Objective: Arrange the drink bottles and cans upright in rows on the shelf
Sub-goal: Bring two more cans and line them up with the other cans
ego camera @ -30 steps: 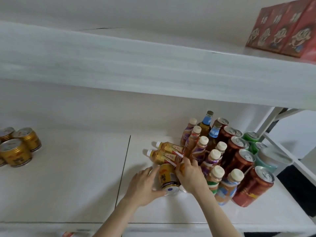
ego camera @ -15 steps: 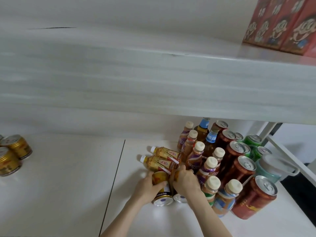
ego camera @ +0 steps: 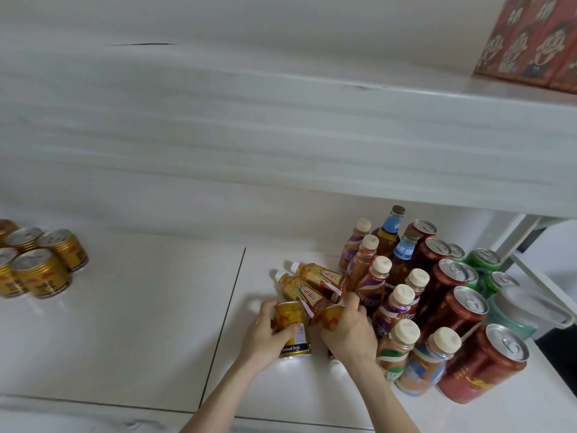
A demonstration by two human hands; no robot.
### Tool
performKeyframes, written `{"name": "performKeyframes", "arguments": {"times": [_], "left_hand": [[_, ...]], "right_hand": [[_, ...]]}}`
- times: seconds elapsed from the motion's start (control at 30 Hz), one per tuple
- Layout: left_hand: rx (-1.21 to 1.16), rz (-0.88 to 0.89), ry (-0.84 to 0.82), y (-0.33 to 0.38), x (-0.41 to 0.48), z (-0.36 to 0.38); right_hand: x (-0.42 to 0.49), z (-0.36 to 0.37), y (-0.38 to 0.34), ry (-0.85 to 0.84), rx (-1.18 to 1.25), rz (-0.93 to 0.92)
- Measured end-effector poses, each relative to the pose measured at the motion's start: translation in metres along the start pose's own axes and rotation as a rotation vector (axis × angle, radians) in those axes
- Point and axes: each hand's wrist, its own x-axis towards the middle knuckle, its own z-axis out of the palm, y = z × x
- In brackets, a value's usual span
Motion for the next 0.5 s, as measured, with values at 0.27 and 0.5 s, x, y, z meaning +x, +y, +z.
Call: {"name": "performKeyframes", "arguments": {"times": [0.27, 0.5], "left_hand": [[-0.061, 0.075, 0.034, -0.008, -0.016, -0.007], [0.019, 0.133, 0.013, -0.013, -0.034, -0.011]], "right_hand": [[-0.033, 0.005, 0.008, 0.155, 0.244, -0.154], [-0.054, 0.019, 0.026, 0.152, 0.358, -0.138]]}}
